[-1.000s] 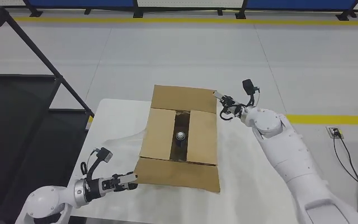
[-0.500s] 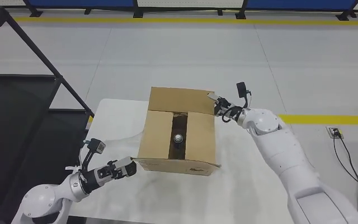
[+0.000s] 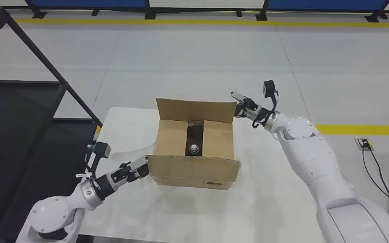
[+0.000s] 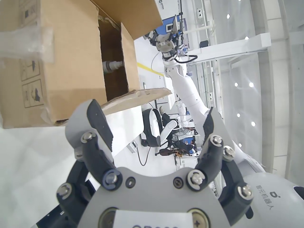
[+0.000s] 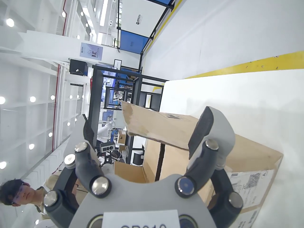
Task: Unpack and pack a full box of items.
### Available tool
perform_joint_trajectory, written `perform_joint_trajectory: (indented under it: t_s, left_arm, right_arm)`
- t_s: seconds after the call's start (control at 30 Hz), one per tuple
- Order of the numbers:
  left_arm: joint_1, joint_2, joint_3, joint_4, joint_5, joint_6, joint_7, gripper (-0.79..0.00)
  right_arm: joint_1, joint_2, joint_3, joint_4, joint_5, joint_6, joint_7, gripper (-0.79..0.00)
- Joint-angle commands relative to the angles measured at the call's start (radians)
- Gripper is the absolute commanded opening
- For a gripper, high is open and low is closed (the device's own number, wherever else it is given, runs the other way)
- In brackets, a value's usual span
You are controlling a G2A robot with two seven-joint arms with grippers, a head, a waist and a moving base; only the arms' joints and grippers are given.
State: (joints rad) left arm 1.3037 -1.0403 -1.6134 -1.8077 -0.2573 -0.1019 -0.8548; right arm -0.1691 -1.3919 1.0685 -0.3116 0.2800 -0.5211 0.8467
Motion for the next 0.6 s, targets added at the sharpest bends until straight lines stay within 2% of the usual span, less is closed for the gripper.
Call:
perform_joint_trajectory:
  t_s: [0.0,0.37,0.47,0.57]
  left_arm:
    - [-0.006,-0.001,0.01,-0.003,0.024,0.004,0.033,0.0]
    - [-0.047,-0.009,0.083,0.012,0.082,0.023,0.155,0.0]
    - [-0.061,-0.011,0.104,0.02,0.092,0.034,0.179,0.0]
    - [-0.077,-0.014,0.121,0.03,0.079,0.053,0.186,0.0]
  right_arm:
    - [0.004,0.005,0.006,-0.007,0.005,-0.013,0.034,0.0]
    - [0.011,0.023,0.028,-0.073,0.033,-0.039,0.238,0.0]
    - [0.014,0.028,0.027,-0.089,0.029,-0.016,0.286,0.0]
    - [0.019,0.03,0.019,-0.1,0.016,0.05,0.323,0.0]
